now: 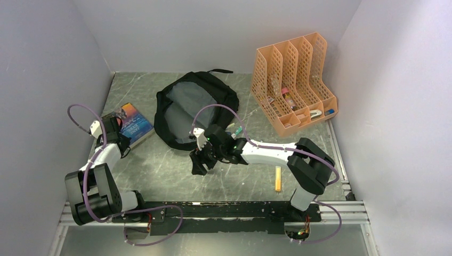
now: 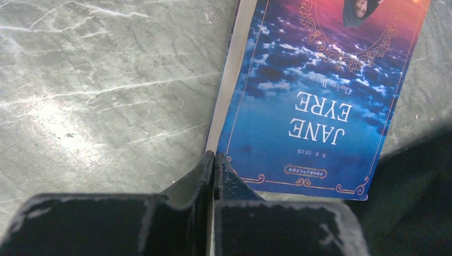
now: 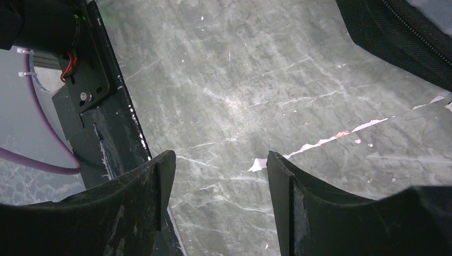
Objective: Pack the student bag
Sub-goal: Adjust the book at the center of the board.
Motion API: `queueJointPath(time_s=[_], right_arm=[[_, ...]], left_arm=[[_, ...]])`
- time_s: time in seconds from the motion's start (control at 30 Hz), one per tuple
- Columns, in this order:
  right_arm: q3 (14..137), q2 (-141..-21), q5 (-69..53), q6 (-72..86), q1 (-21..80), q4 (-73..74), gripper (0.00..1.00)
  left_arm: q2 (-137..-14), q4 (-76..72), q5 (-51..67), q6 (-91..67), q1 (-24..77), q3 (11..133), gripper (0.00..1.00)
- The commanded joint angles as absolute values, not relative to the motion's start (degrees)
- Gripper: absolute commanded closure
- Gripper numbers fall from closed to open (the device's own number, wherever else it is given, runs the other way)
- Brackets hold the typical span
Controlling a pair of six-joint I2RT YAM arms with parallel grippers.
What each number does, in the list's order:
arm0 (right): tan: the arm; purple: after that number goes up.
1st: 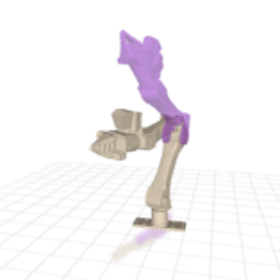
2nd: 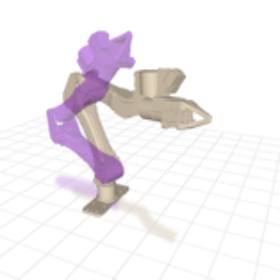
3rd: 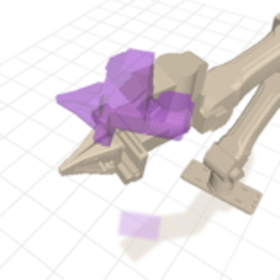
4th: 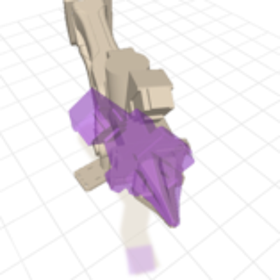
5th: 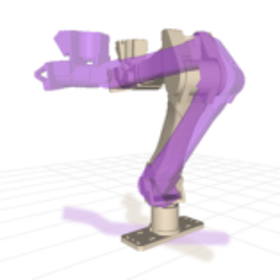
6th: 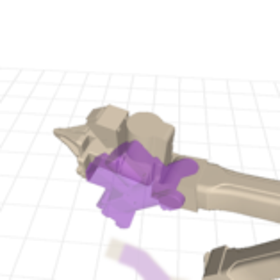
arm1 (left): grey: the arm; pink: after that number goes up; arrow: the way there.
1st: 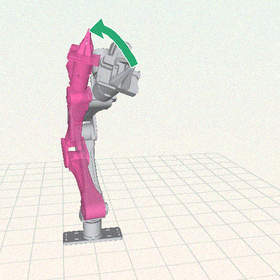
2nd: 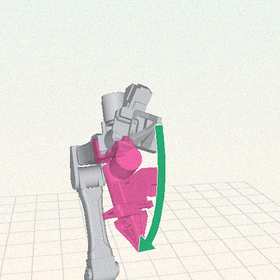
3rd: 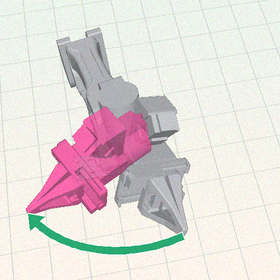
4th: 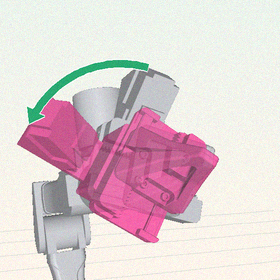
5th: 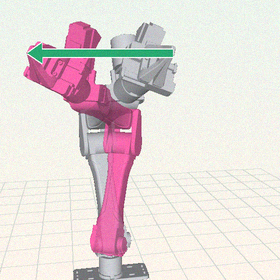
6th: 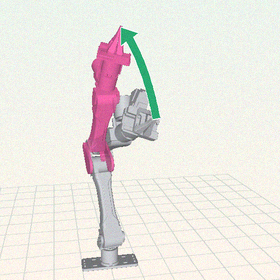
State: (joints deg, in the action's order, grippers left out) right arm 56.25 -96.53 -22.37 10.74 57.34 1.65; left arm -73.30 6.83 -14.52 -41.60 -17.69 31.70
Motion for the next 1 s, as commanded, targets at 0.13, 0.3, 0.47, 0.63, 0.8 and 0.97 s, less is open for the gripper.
queueJointPath(time_s=[0.13, 0.3, 0.47, 0.63, 0.8, 0.97], right_arm=[[57.3, -96.4, -23.2, 11.3, 57.2, 1.8, 0.33], [57.3, -96.6, -23.7, 11.7, 57.2, 1.6, 0.33], [57.4, -96.8, -23.8, 11.7, 57.2, 1.6, 0.33], [57.4, -97.0, -24.2, 11.8, 57.2, 1.7, 0.33], [57.4, -97.1, -24.0, 11.7, 57.2, 1.8, 0.33], [57.4, -97.1, -24.2, 11.6, 57.2, 1.8, 0.33]], left_arm=[[-70.1, 10.1, -12.1, -45.1, -12.5, 29.6, 0.95], [-66.2, 13.4, -11.8, -48.2, -7.2, 27.0, 0.95], [-62.4, 17.7, -13.3, -49.4, -5.5, 27.0, 0.95], [-61.7, 21.5, -16.5, -48.1, -5.5, 31.6, 0.73], [-60.4, 23.1, -17.6, -46.9, -5.8, 35.2, 0.51], [-61.3, 21.2, -17.2, -45.8, -7.4, 34.8, 0.37]])
